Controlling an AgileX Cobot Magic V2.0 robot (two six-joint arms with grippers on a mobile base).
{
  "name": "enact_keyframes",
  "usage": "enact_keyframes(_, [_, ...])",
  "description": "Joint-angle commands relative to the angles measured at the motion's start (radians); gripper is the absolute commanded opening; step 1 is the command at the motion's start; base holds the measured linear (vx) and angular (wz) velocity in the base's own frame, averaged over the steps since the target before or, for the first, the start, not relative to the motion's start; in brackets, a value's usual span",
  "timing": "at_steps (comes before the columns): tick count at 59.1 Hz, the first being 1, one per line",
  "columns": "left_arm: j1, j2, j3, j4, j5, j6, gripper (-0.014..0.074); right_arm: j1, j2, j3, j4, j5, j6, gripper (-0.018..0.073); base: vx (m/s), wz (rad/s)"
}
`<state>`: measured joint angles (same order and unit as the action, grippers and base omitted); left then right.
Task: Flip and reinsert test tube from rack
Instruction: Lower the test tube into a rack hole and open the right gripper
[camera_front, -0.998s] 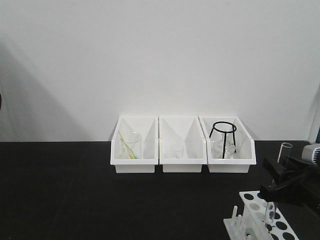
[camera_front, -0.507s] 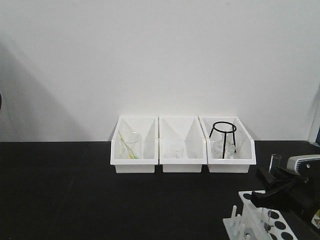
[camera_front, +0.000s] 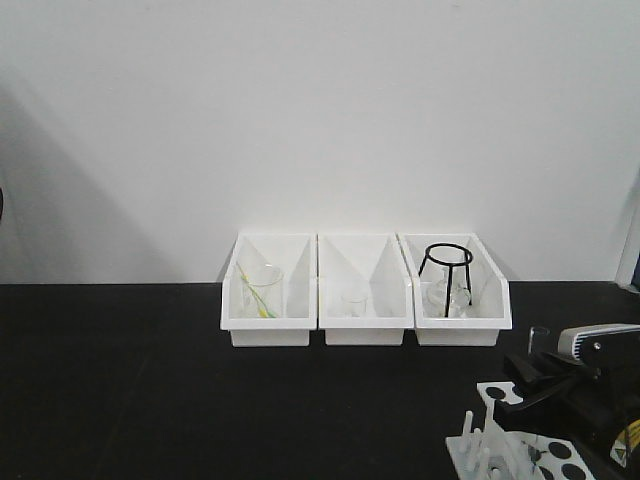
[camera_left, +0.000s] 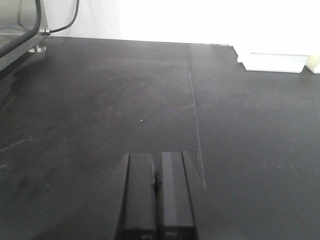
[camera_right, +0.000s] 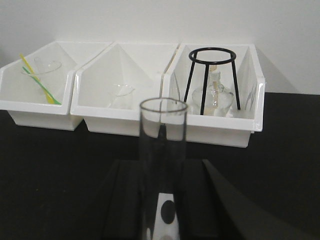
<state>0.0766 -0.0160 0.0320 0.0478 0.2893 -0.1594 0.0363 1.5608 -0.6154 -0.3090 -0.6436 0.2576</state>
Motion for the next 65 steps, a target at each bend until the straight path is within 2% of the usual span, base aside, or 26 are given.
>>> enact_keyframes(1, [-0.007,-0.011,0.000,-0.004,-0.086,0.000,-0.0006,-0.004,-0.015,-0.027,0.002,-0.081,-0.007,0.0075,0.00,0.00])
enact_keyframes(16, [-0.007,-0.011,0.000,-0.004,-0.086,0.000,-0.0006,-0.004,-0.008,-0.027,-0.006,-0.057,0.030,0.0146,0.00,0.00])
enact_keyframes(30, [-0.007,-0.011,0.000,-0.004,-0.086,0.000,-0.0006,-0.004,-0.008,-0.027,-0.021,-0.005,0.053,0.0335,0.00,0.00])
enact_keyframes(37, [-0.007,-0.011,0.000,-0.004,-0.086,0.000,-0.0006,-0.004,-0.008,-0.027,-0.021,-0.006,0.064,0.0398,0.00,0.00])
enact_keyframes(55, [-0.007,-0.011,0.000,-0.004,-0.086,0.000,-0.0006,-0.004,-0.028,-0.027,-0.023,-0.017,0.075,0.0411,0.00,0.00])
enact_keyframes(65, [-0.007,-0.011,0.000,-0.004,-0.086,0.000,-0.0006,-0.004,-0.187,-0.027,-0.050,-0.012,0.075,0.0411,0.00,0.00])
